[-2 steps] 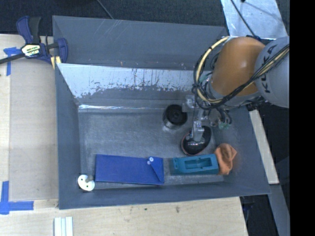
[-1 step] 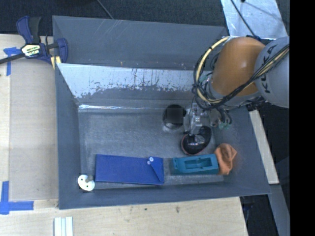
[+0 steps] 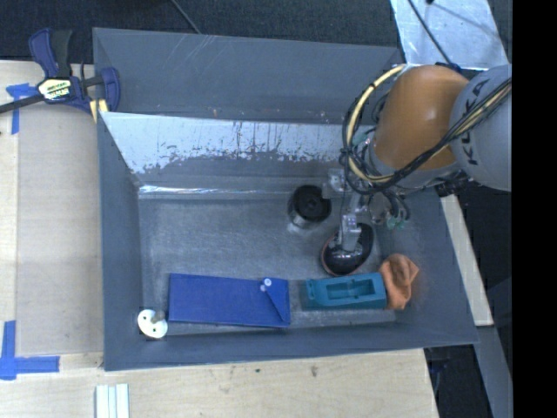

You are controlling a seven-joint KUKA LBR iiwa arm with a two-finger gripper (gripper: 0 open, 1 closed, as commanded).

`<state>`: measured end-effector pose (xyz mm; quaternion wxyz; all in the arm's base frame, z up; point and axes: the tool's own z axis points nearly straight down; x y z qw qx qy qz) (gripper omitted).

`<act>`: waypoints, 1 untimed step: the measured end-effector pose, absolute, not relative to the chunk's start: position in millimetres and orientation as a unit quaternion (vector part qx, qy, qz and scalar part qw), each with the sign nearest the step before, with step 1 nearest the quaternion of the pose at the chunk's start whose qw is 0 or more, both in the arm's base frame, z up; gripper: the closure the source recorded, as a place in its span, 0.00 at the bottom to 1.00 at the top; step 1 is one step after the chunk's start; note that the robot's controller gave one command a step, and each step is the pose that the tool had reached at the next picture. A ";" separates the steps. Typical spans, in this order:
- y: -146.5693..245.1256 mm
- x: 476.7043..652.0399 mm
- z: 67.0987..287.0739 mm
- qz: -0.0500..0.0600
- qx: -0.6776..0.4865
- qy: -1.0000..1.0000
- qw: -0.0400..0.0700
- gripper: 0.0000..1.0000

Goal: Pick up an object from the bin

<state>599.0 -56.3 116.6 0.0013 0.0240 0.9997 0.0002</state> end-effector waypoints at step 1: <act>-56.3 599.0 116.6 0.000 0.024 1.000 0.001 0.00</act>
Offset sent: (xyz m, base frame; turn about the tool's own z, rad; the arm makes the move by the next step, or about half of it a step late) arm 0.0280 -0.0080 -0.0393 0.0279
